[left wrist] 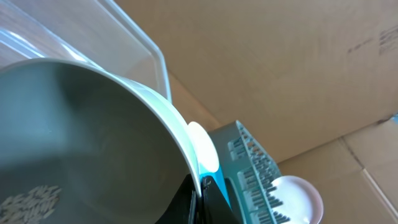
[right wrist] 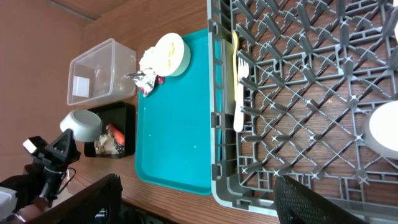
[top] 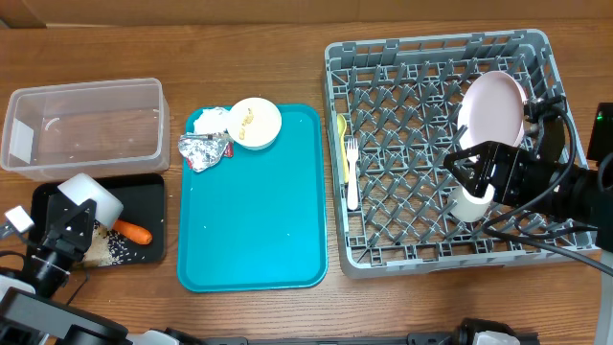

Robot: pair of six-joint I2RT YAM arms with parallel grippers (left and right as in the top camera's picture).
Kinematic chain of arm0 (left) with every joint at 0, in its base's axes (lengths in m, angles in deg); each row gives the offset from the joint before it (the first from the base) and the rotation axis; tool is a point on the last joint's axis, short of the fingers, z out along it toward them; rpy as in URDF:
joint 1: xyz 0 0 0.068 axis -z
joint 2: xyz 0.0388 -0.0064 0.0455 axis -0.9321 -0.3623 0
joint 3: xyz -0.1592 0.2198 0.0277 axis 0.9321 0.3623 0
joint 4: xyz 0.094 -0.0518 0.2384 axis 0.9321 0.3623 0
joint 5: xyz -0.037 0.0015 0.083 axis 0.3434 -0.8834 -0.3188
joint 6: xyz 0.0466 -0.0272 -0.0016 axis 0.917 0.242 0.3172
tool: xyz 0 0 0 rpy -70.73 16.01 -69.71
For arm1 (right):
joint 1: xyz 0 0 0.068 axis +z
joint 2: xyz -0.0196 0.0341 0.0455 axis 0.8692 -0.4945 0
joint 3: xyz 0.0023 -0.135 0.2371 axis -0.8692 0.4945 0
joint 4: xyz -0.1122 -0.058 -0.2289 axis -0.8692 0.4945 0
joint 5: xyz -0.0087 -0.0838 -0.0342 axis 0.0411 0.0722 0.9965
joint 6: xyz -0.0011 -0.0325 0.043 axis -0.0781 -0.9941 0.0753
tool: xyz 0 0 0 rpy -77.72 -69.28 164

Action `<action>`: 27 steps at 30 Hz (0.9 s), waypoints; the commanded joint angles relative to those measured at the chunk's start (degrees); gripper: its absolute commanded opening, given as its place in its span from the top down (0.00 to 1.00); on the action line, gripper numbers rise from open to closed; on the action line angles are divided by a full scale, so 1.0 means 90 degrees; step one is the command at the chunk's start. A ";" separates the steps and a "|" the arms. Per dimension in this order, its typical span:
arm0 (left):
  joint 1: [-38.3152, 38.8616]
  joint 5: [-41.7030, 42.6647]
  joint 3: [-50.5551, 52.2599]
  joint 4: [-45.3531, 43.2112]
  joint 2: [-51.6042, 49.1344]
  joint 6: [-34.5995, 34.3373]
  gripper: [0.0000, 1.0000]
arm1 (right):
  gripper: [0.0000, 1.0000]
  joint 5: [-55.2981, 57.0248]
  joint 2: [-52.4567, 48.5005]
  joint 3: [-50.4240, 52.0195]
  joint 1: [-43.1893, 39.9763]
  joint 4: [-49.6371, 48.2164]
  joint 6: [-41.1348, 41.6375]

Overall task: Sort waste into correct bins and load items into the dishwasher rack
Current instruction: 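Tip the grey bowl to dump rice and peanuts onto the black tray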

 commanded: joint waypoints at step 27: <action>0.0289 -0.0381 0.0041 0.0610 0.0551 0.0755 0.96 | 0.18 -0.0012 0.0017 -0.0017 -0.0002 -0.0017 0.0034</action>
